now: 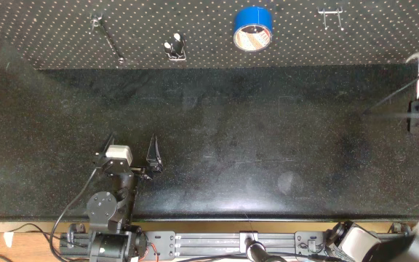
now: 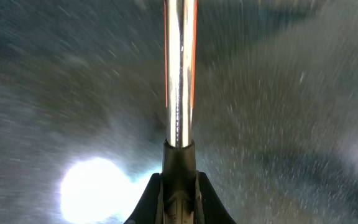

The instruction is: Place Tools Onto Pegboard

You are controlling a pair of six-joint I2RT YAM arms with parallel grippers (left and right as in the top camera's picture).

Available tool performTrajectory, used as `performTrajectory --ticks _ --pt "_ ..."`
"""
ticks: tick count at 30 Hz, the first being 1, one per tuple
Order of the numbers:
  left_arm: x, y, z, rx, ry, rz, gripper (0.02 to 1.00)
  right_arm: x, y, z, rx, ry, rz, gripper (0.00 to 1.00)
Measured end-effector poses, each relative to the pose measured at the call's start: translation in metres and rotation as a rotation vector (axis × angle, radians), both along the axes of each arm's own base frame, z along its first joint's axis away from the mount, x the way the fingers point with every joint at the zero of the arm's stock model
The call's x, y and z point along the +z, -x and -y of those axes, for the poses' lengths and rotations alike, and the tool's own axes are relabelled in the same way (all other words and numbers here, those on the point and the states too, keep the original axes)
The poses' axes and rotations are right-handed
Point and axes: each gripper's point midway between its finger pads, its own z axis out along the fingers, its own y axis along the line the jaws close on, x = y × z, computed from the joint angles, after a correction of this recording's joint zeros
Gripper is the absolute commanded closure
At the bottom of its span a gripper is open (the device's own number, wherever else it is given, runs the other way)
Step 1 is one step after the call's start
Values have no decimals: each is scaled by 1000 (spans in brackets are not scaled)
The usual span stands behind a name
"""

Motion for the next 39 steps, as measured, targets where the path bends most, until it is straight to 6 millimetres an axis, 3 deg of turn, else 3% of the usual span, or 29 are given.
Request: performTrajectory --ticks 1,4,8,10,23,28,39 --pt "0 0 0 0 0 0 23 23 -3 -17 48 5 78 923" --pt "0 0 0 0 0 0 20 50 -22 -72 218 -29 174 925" --pt "0 0 0 0 0 0 23 58 -42 -136 409 -58 221 925" --pt "0 0 0 0 0 0 23 56 -48 -151 450 -70 221 925" --pt "0 0 0 0 0 0 23 42 -76 -151 461 -70 234 925" --pt "0 0 0 0 0 0 23 36 -81 -166 503 -79 225 925" --pt "0 0 0 0 0 0 23 29 -100 -159 492 -50 243 923"
